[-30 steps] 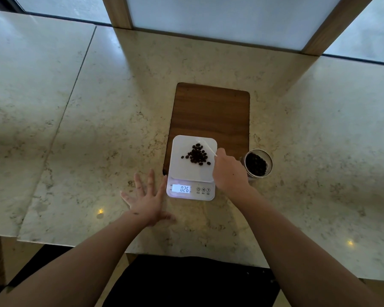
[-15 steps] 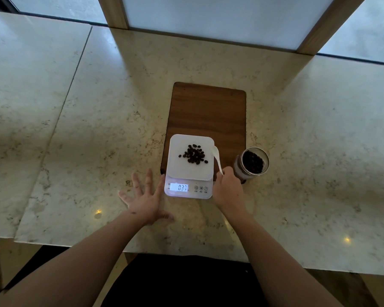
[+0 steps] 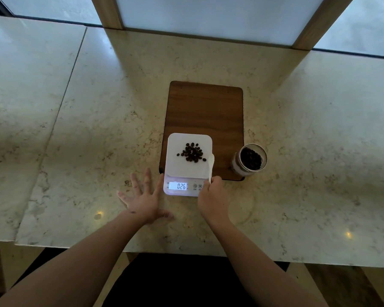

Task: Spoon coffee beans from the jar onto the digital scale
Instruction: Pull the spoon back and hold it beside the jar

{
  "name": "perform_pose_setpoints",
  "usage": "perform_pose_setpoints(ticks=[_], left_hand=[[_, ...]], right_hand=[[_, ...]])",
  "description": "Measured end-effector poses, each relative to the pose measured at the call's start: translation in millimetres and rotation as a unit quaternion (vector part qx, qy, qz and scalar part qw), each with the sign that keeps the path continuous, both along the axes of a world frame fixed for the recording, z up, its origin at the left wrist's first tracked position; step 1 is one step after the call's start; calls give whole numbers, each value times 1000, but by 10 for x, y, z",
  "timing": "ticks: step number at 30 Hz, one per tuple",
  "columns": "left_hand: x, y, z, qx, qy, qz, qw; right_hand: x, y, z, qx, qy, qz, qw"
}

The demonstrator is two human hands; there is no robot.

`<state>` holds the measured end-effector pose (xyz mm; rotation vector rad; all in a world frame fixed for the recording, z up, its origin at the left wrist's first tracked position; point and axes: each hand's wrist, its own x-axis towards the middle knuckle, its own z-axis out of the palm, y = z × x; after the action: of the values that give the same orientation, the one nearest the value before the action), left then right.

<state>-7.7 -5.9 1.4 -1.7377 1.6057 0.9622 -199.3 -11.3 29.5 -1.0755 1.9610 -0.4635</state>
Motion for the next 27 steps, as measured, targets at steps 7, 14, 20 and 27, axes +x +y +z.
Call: perform_pose_setpoints(ticks=[7, 14, 20, 27], left_hand=[[11, 8, -30, -4, -7, -3, 1000], [19, 5, -37, -3, -2, -5, 1000], [18, -2, -24, -3, 7, -4, 1000], [-161, -104, -50, 6, -19, -22, 1000]], right_hand=[[130, -22, 14, 6, -22, 4, 1000], [-53, -29, 54, -26, -37, 6, 999], [-230, 190, -5, -46, -51, -25, 997], [-635, 579, -97, -13, 38, -9, 999]])
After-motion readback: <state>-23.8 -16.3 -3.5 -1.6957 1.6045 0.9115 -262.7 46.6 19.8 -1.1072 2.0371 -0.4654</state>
